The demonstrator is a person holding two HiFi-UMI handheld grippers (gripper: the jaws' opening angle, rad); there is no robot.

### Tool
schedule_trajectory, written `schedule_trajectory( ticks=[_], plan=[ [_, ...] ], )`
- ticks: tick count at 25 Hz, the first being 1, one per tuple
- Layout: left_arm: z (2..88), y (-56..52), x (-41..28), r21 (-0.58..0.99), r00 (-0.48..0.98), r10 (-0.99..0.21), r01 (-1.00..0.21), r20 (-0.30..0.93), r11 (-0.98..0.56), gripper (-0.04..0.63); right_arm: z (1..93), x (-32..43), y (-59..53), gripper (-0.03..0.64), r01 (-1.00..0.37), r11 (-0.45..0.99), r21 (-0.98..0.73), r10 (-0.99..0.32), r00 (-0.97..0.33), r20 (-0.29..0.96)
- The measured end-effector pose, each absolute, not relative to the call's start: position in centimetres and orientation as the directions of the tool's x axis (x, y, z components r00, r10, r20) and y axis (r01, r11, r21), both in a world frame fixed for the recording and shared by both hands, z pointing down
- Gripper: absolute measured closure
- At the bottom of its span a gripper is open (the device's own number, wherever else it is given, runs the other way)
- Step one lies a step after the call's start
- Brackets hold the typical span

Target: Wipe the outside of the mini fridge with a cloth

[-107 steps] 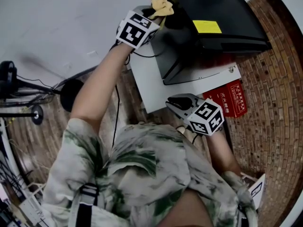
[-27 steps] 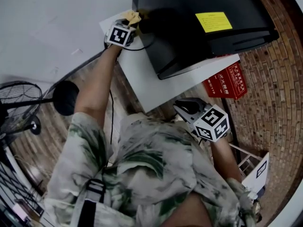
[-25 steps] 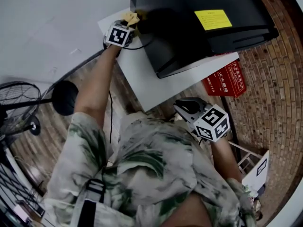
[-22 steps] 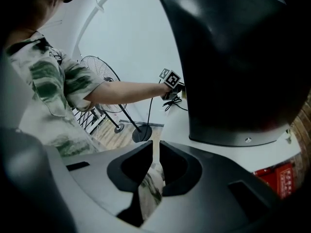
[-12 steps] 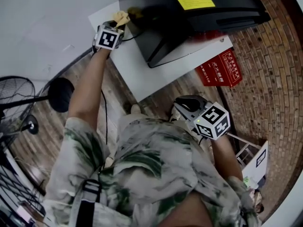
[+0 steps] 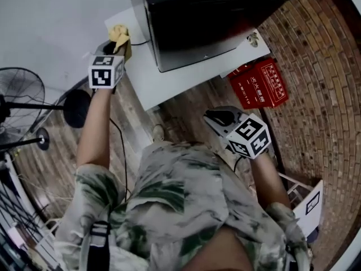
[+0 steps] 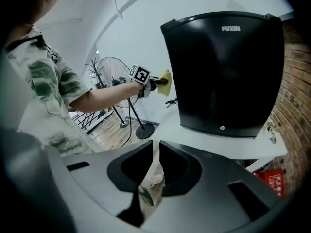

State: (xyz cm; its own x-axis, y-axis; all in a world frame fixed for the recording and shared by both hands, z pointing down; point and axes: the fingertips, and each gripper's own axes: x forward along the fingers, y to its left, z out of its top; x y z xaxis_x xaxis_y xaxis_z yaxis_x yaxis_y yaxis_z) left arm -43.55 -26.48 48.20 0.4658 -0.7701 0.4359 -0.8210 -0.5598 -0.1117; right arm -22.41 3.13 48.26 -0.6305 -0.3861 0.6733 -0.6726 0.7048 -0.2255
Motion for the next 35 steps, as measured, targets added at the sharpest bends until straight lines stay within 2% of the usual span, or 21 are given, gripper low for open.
schedule_trajectory(
  ticks=[6, 15, 23, 28, 31, 35],
  plan=[
    [45.5, -14.9, -37.2, -0.122, 0.388, -0.811, -0.868, 0.439, -0.481, 0.512, 48.0, -12.5, 9.0, 0.555, -0.649, 0.729, -0.219, -0.386, -0.653, 0.652],
    [43.8, -6.2, -14.5, -0.072, 0.516, -0.733, -0.795, 0.443, -0.603, 0.511, 48.6, 0.8, 12.1, 0.555, -0.625, 0.753, -0.207, -0.359, -0.654, 0.666],
    [40.1, -10.1, 3.1, -0.120, 0.656, -0.616, -0.636, 0.436, -0.762, 0.512, 47.0, 8.4, 5.6, 0.555, -0.643, 0.745, -0.181, -0.402, -0.648, 0.648],
    [36.2, -14.9, 11.0, -0.238, 0.670, -0.604, -0.562, 0.432, -0.792, 0.511, 45.5, 14.3, 0.6, 0.555, -0.639, 0.760, -0.115, -0.426, -0.624, 0.655],
    [34.2, -17.4, 14.1, -0.348, 0.632, -0.618, -0.511, 0.468, -0.786, 0.512, 45.4, 15.9, -1.8, 0.555, -0.581, 0.804, -0.131, -0.360, -0.650, 0.669],
    [31.6, -21.8, 17.0, -0.505, 0.534, -0.654, -0.418, 0.537, -0.755, 0.511, 44.6, 17.1, -5.6, 0.558, -0.437, 0.895, -0.092, -0.253, -0.665, 0.703]
  ],
)
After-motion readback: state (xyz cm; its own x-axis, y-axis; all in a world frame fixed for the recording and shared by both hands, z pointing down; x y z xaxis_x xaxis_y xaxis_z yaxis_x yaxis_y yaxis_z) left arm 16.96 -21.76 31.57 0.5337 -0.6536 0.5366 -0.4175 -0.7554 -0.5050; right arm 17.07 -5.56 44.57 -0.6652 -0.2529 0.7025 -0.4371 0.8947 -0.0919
